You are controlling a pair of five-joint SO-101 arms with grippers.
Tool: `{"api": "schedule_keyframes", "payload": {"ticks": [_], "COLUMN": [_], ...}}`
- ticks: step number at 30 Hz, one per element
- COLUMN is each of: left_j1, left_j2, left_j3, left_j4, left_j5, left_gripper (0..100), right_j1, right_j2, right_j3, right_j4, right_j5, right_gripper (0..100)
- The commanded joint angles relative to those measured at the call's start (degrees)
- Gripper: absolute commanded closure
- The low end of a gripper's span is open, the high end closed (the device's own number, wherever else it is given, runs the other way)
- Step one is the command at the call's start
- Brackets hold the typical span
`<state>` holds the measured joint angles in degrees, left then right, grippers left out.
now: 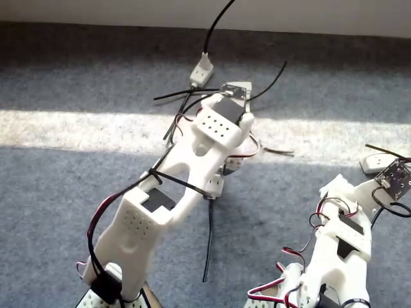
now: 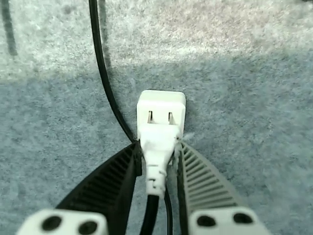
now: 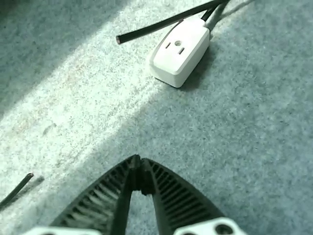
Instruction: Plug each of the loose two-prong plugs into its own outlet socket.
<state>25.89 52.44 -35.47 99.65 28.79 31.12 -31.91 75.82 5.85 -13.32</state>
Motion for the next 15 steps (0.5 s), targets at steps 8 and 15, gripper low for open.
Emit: {"api": "schedule_keyframes", "payload": {"ticks": [8, 15], "left_j1": [-4.8, -5.2], "left_j2": [2.3, 1.8], "left_j3": [6.7, 2.1], "left_j4": [2.2, 2.2], "left_j5": [-1.5, -14.2], "left_gripper": [99, 86], "right_j1": [-0.8, -0.8], "right_j2": [-0.7, -0.7], "right_j3": [-0.2, -0.2], "right_j4": [-1.0, -1.0], "right_j5": [0.8, 0.8], "right_gripper": [98.9, 98.9]}}
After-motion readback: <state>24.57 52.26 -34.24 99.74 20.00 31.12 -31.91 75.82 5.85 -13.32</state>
